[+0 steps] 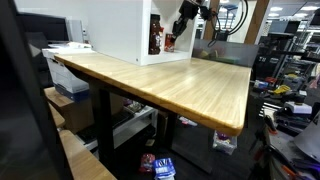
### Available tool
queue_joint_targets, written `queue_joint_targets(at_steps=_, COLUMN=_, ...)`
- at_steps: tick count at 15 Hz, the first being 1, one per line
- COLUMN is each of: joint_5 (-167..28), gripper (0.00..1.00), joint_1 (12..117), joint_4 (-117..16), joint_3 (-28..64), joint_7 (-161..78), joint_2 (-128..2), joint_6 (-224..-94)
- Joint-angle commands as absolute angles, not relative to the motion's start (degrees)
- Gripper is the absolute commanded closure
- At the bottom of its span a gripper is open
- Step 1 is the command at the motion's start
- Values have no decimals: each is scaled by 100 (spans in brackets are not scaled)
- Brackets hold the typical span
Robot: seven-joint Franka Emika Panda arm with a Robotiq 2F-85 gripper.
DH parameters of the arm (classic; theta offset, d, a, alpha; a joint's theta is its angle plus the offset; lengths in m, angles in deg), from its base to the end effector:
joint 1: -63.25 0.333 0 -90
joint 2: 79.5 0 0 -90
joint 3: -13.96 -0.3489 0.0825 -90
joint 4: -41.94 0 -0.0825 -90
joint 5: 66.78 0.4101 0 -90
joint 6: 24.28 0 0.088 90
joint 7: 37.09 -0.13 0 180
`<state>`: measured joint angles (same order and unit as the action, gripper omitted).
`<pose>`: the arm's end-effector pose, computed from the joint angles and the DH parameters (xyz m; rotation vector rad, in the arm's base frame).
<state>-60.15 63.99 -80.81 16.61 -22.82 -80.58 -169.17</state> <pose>0.6001 -0.0198 0.4535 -3.0410 -0.2048 -0.6380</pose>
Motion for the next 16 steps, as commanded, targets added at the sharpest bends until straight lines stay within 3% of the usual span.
queue_joint_targets(at_steps=1, joint_5=-6009, gripper=100, joint_1=6283, joint_4=-8019, joint_3=1672, joint_7=-2124, joint_2=-8018, joint_6=-17010)
queue_joint_targets(at_steps=12, joint_5=-6245, gripper=100, joint_1=6155, joint_4=-8005, joint_3=1768, joint_7=-2372, joint_2=-8063, joint_6=-16906)
queue_joint_targets(at_steps=13, joint_5=-6443, gripper=98, joint_1=6145, joint_4=-8023, joint_3=1779, joint_7=-2439, joint_2=-8129, joint_6=-16756)
queue_joint_targets(at_steps=14, joint_5=-6583, gripper=74, joint_1=6143, joint_4=-8092, joint_3=1781, joint_7=-2474, joint_2=-8230, joint_6=-16769)
queue_joint_targets(at_steps=16, joint_5=-6850, gripper=71, joint_1=6130, joint_4=-8150, joint_3=1782, joint_7=-2517, joint_2=-8362, joint_6=-16740)
